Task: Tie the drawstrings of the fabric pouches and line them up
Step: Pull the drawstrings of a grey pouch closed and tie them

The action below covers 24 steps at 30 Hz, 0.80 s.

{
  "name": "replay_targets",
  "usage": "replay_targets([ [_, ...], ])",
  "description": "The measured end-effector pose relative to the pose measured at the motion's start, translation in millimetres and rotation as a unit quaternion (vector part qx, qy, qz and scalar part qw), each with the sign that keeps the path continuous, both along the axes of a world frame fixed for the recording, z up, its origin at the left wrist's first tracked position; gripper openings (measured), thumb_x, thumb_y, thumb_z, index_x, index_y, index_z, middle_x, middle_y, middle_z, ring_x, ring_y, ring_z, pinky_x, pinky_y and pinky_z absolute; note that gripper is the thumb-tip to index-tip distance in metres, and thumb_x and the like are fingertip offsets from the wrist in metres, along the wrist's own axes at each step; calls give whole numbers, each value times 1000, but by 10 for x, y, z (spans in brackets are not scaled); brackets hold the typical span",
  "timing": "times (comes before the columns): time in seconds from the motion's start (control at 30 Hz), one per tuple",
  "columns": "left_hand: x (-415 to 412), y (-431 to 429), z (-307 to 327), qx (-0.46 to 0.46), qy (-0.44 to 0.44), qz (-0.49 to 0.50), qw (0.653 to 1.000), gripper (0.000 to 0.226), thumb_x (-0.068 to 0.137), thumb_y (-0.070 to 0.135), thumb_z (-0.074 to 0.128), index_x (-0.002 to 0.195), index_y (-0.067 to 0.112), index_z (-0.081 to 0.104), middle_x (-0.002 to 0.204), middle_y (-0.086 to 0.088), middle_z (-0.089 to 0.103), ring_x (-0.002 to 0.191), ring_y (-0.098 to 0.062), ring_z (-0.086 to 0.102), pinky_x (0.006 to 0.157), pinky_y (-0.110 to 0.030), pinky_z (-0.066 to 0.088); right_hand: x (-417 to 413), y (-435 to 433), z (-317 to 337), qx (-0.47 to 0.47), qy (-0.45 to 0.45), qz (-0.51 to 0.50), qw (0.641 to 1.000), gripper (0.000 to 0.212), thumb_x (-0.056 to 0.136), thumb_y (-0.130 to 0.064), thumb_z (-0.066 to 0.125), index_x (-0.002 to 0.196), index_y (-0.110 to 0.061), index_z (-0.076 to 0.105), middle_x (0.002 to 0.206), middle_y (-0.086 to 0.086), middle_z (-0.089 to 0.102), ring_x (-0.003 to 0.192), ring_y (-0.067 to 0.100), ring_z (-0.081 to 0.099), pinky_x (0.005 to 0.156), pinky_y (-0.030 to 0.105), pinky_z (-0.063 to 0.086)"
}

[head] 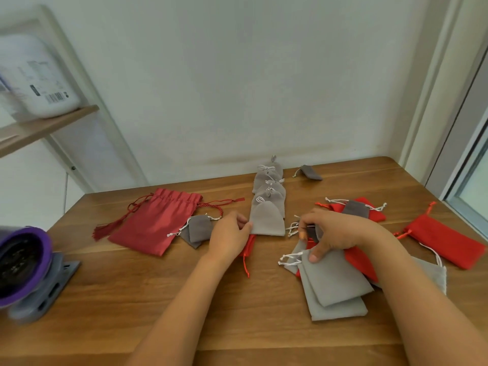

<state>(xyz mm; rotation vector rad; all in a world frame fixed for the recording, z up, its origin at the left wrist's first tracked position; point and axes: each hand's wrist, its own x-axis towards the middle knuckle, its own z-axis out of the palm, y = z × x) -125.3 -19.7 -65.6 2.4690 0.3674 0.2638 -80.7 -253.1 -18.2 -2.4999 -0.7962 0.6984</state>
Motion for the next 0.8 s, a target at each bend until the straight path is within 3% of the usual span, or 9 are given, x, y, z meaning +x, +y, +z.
replay_targets([
  [0.07,-41,39,11,-13,8,3,1000,22,92,34,60,107,18,62,94,7,62,92,-11,59,75,-25,46,-1,-13,12,1,5,-2,1000,36,73,-26,82,102,-27,59,117,-10,48,110,13,45,80,29,40],
  [0.2,-73,29,81,-65,57,-23,996,32,85,48,66,104,23,62,93,12,61,84,-1,55,64,-19,41,5,-26,12,-5,9,1,1000,30,72,-28,83,94,-30,61,121,-10,47,113,14,43,90,33,40],
  [0.37,-9,-101,97,-9,66,-13,998,31,80,41,73,97,18,59,87,4,63,82,-13,59,68,-28,45,22,-16,25,-20,9,7,1000,30,72,-30,83,93,-31,62,120,-9,46,112,15,43,89,32,40],
  [0.53,190,-188,201,40,128,-31,991,35,79,40,74,80,8,63,75,-7,63,73,-22,60,57,-29,38,24,-7,46,-39,6,10,999,32,73,-29,82,98,-26,63,125,-7,44,115,16,42,87,29,38],
  [0.7,366,-225,341,118,197,-65,971,50,80,42,74,110,5,60,109,-10,65,101,-25,61,73,-30,44,32,-58,18,-26,-20,-16,999,28,76,-23,80,99,-23,66,126,-7,47,117,17,44,84,29,37],
  [0.8,359,-248,301,143,183,-66,970,64,80,47,72,127,9,50,123,-8,60,111,-25,58,84,-33,47,28,-104,11,-6,-47,-14,999,30,76,-22,80,100,-27,64,121,-10,50,115,15,46,89,31,41],
])
